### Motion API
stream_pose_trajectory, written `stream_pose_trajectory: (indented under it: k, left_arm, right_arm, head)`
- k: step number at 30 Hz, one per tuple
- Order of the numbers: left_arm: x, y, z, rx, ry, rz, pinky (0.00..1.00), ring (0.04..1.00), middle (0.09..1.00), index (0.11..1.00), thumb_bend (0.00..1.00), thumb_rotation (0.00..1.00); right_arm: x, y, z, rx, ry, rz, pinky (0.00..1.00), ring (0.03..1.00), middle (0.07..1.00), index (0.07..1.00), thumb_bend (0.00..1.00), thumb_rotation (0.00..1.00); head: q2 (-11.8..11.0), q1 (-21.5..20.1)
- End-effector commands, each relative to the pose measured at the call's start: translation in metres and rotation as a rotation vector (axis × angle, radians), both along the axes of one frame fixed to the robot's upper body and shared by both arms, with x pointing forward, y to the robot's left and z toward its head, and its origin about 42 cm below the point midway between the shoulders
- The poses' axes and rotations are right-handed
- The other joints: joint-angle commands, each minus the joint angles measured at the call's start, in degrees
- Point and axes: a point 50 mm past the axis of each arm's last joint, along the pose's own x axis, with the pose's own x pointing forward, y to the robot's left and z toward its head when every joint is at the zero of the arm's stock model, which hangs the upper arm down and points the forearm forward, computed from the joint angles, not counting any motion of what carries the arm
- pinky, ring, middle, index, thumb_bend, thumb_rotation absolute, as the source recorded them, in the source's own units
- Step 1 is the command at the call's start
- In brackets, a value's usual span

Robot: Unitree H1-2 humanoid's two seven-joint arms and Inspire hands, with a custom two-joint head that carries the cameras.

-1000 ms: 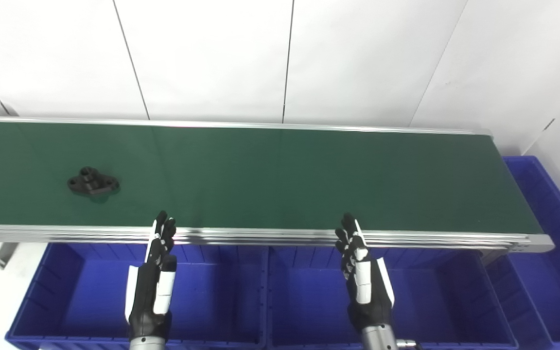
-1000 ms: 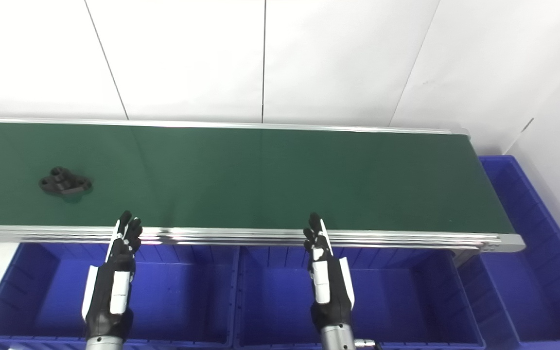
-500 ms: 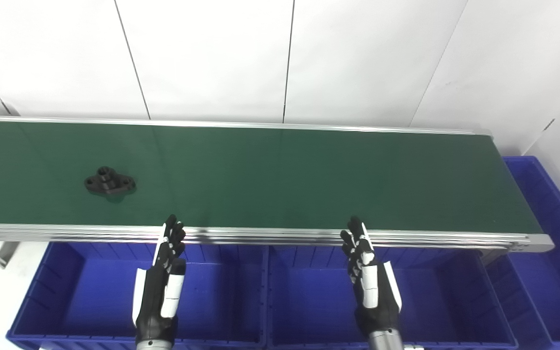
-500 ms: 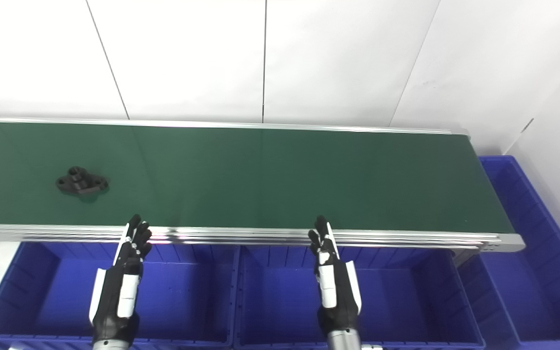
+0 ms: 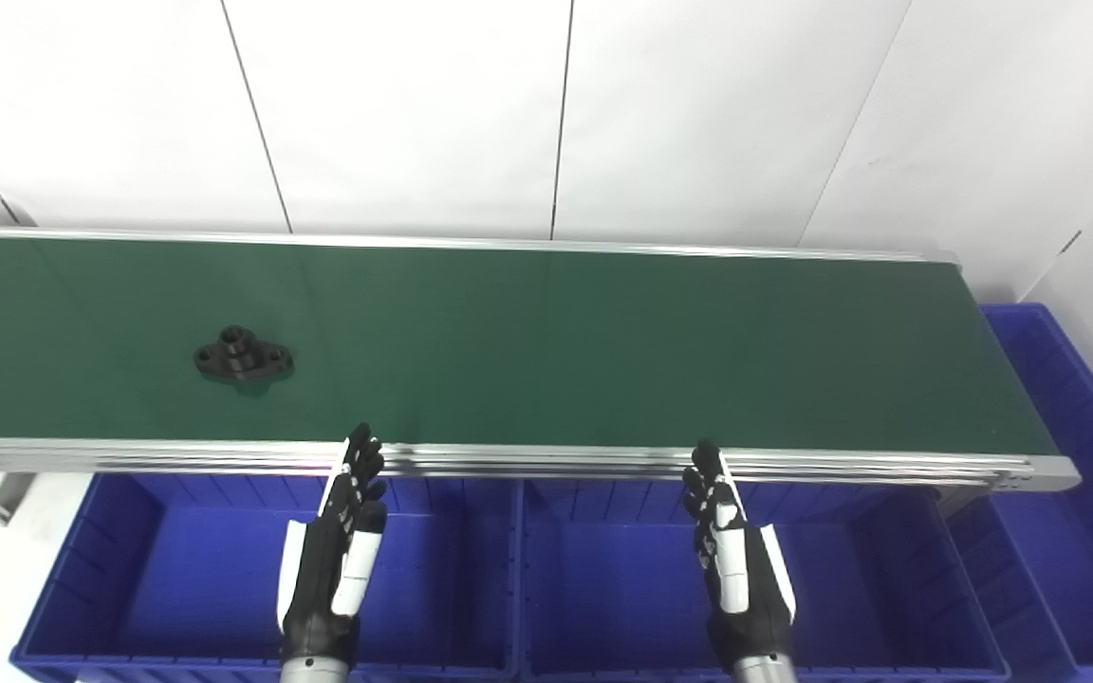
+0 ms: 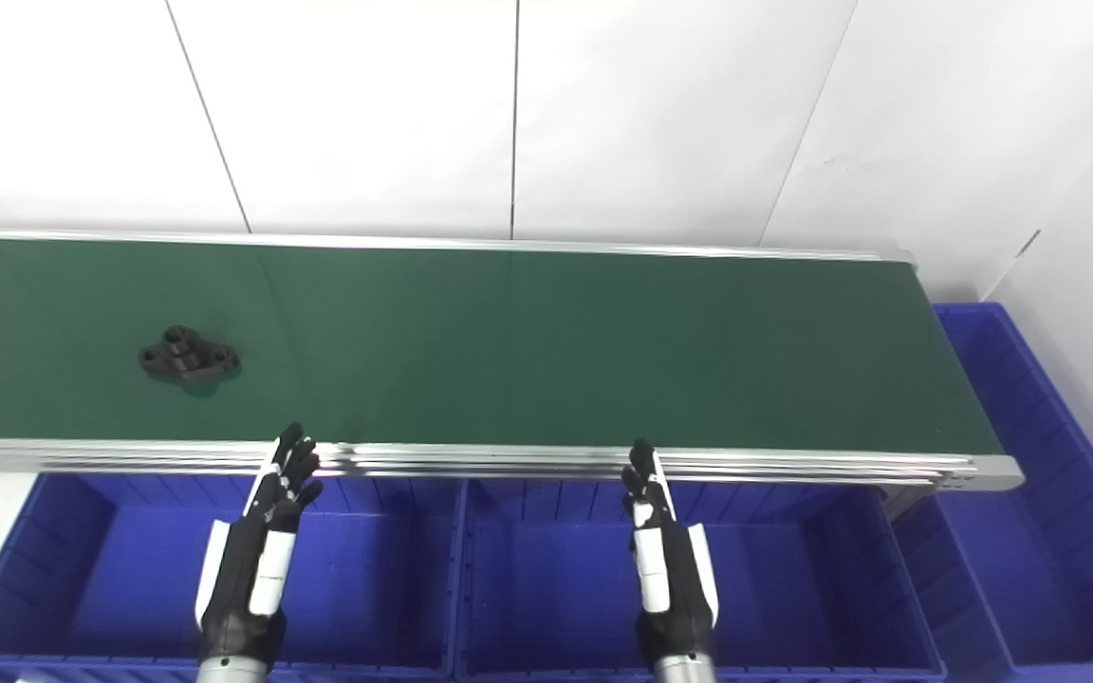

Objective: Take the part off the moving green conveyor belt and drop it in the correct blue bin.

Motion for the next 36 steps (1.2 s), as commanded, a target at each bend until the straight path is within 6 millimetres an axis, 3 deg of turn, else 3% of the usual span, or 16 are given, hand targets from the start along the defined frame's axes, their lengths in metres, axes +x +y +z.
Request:
stream_pose_trajectory:
  k: [1, 7, 11, 12, 13, 14, 17, 23, 26, 35, 36]
  left_arm:
    - [0.003, -0.001, 0.008, 0.013, -0.054, -0.026, 0.91, 0.934, 0.944, 0.959, 0.87, 0.99]
    - [0.0, 0.0, 0.007, 0.006, -0.052, -0.035, 0.92, 0.945, 0.952, 0.973, 0.82, 0.99]
    - [-0.001, 0.0, 0.005, 0.011, -0.052, -0.037, 0.91, 0.946, 0.954, 0.976, 0.82, 1.0]
    - [-0.002, -0.001, 0.004, 0.015, -0.054, -0.038, 0.91, 0.945, 0.953, 0.976, 0.82, 1.0]
    - [-0.003, -0.001, 0.002, 0.016, -0.056, -0.041, 0.91, 0.944, 0.954, 0.978, 0.82, 1.0]
    - [-0.004, -0.002, -0.002, 0.017, -0.055, -0.043, 0.9, 0.943, 0.954, 0.978, 0.82, 1.0]
    - [-0.009, -0.004, -0.016, 0.016, -0.053, -0.06, 0.89, 0.945, 0.96, 0.984, 0.82, 1.0]
    - [-0.004, -0.009, -0.028, 0.026, -0.05, -0.056, 0.87, 0.939, 0.958, 0.978, 0.83, 0.98]
    - [-0.001, -0.012, -0.028, 0.039, -0.056, -0.04, 0.84, 0.929, 0.948, 0.966, 0.84, 0.97]
    - [0.004, -0.021, -0.017, 0.062, -0.087, -0.014, 0.81, 0.903, 0.93, 0.949, 0.84, 0.95]
    - [0.004, -0.022, -0.016, 0.061, -0.09, -0.015, 0.81, 0.903, 0.93, 0.949, 0.84, 0.95]
  right_arm:
    - [0.003, 0.005, 0.011, 0.015, -0.074, 0.002, 1.0, 0.987, 1.0, 1.0, 0.78, 1.0]
    - [0.003, 0.008, 0.011, 0.011, -0.073, 0.009, 0.99, 0.982, 1.0, 1.0, 0.78, 0.99]
    - [0.002, 0.009, 0.01, 0.014, -0.072, 0.007, 0.99, 0.98, 1.0, 1.0, 0.79, 0.99]
    - [0.001, 0.009, 0.008, 0.016, -0.071, 0.006, 0.99, 0.978, 1.0, 1.0, 0.79, 0.99]
    - [0.0, 0.008, 0.006, 0.017, -0.071, 0.005, 0.98, 0.975, 1.0, 1.0, 0.79, 0.98]
    - [-0.001, 0.007, 0.003, 0.017, -0.07, 0.005, 0.98, 0.974, 1.0, 1.0, 0.8, 0.98]
    - [-0.005, 0.003, -0.011, 0.009, -0.071, 0.014, 0.98, 0.974, 0.999, 1.0, 0.8, 0.99]
    - [-0.002, -0.004, -0.027, -0.003, -0.083, 0.022, 0.99, 0.979, 0.998, 1.0, 0.83, 0.98]
    - [0.0, -0.007, -0.027, -0.005, -0.086, 0.019, 1.0, 0.986, 1.0, 1.0, 0.83, 0.99]
    - [0.004, -0.02, -0.018, -0.028, -0.123, 0.03, 1.0, 0.986, 1.0, 1.0, 0.83, 1.0]
    - [0.004, -0.021, -0.016, -0.032, -0.129, 0.032, 1.0, 0.986, 1.0, 1.0, 0.83, 1.0]
  head:
    - [0.1, -0.1]
    - [0.0, -0.7]
    - [-1.3, -0.2]
    - [-3.3, 0.8]
    - [-3.3, 0.8]
    - [-6.4, 1.8]
    - [-11.3, 3.5]
    - [-15.1, 6.6]
    - [-15.1, 7.4]
    - [-11.5, 10.9]
    - [-10.2, 11.3]
